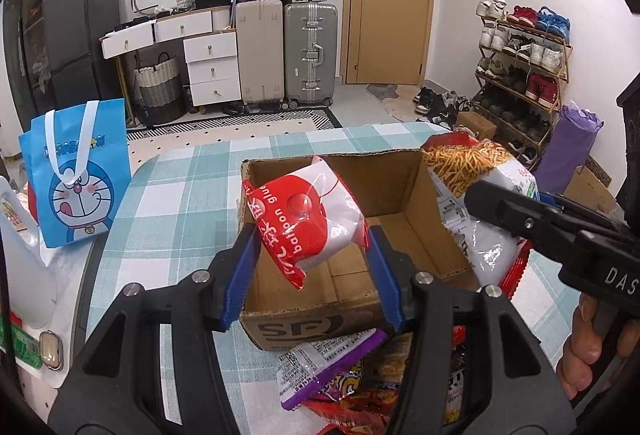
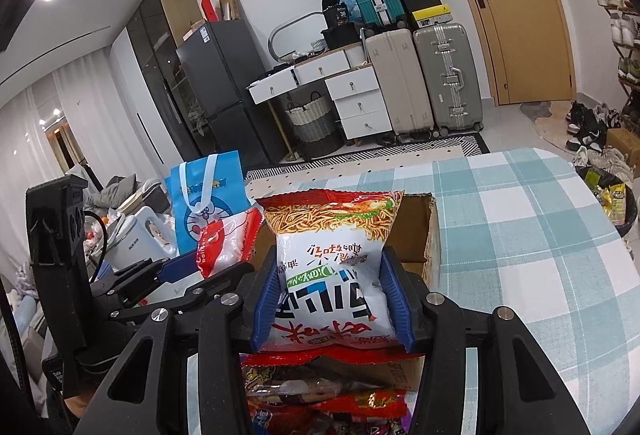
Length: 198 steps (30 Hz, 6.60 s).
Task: Organize snacks
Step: 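Lift both held bags and carry them over the open cardboard box, then open both grippers to drop the two bags into the box, then move both tools back toward the remaining snack pile, then grasp the orange chip bag with the right gripper while the left gripper grasps the red wafer pack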
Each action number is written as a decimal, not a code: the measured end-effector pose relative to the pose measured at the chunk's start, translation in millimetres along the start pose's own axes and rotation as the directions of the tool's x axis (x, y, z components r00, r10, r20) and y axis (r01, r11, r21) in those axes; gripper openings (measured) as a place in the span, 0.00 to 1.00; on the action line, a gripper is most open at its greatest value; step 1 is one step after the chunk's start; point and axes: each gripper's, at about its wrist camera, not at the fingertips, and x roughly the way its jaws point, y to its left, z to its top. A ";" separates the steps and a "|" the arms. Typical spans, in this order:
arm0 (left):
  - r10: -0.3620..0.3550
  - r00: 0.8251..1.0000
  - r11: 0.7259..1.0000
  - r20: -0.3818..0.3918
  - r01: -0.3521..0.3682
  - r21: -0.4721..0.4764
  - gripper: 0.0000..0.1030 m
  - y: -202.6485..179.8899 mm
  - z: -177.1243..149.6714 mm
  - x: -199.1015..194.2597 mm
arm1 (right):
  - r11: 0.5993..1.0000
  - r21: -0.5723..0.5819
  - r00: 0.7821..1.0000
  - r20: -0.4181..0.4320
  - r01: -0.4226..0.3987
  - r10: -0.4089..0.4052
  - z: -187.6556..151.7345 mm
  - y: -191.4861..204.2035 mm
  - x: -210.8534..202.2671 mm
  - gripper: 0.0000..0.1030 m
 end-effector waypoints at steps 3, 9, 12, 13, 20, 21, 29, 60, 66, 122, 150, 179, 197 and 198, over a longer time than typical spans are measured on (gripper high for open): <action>0.006 1.000 1.000 -0.007 -0.006 0.005 0.50 1.0 3.4 9.1 | 1.000 0.003 1.000 -0.009 0.003 -0.003 2.8 -3.4 8.0 0.47; 0.010 1.000 1.000 -0.021 -0.010 0.007 0.50 6.4 7.4 26.6 | 1.000 0.008 0.999 -0.035 0.011 -0.011 4.5 -8.2 22.5 0.47; 0.012 1.000 1.000 -0.026 -0.012 0.013 0.50 6.9 8.9 33.4 | 1.000 0.010 0.999 -0.039 0.014 -0.014 4.4 -10.6 25.4 0.47; 0.014 1.000 1.000 -0.026 -0.014 0.016 0.50 6.3 9.5 35.7 | 1.000 0.011 0.999 -0.040 0.015 -0.015 4.7 -11.3 26.0 0.47; 0.021 0.999 0.999 -0.038 -0.020 0.027 0.50 3.7 10.7 48.7 | 1.000 0.022 0.998 -0.054 0.022 -0.020 6.5 -16.5 31.1 0.47; 0.023 0.999 0.999 -0.041 -0.022 0.028 0.50 3.2 10.7 50.7 | 1.000 0.020 0.998 -0.060 0.017 -0.016 6.1 -16.3 31.6 0.49; 0.016 0.998 0.999 -0.064 -0.013 0.037 0.65 2.0 3.8 50.7 | 0.999 -0.025 1.000 0.011 0.029 -0.029 1.3 -11.5 5.4 0.87; 0.090 0.995 0.996 0.029 -0.091 0.024 0.99 17.3 -119.3 -98.9 | 0.997 -0.066 0.999 -0.035 0.028 -0.031 -94.0 6.9 -94.3 0.99; 0.087 0.996 0.996 0.015 -0.087 0.020 0.99 18.5 -132.0 -101.0 | 0.999 -0.050 0.999 -0.044 0.013 -0.016 -107.7 7.0 -95.7 1.00; 0.017 0.991 1.000 -0.136 -0.016 0.007 0.99 22.4 -177.1 -45.2 | 0.994 0.033 0.973 -0.205 -0.103 0.108 -143.1 12.4 -28.6 0.99; 0.014 0.992 1.000 -0.125 -0.011 0.025 0.99 18.1 -177.2 -46.5 | 0.968 0.066 0.969 -0.016 -0.244 0.245 -131.2 2.0 -69.8 0.65; -0.119 0.968 0.992 -0.220 0.124 0.008 0.47 -2.2 -180.6 -21.1 | 0.973 0.068 0.975 -0.006 -0.219 0.220 -127.0 -1.9 -80.5 0.66; -0.100 0.981 0.995 -0.164 0.096 -0.031 0.42 25.1 -188.9 -59.6 | 0.974 0.064 0.976 0.001 -0.217 0.218 -126.1 -2.2 -81.4 0.66; -0.099 0.982 0.995 -0.159 0.095 -0.033 0.42 26.1 -187.9 -61.7 | 0.974 0.063 0.976 0.002 -0.217 0.217 -126.1 -1.6 -81.8 0.66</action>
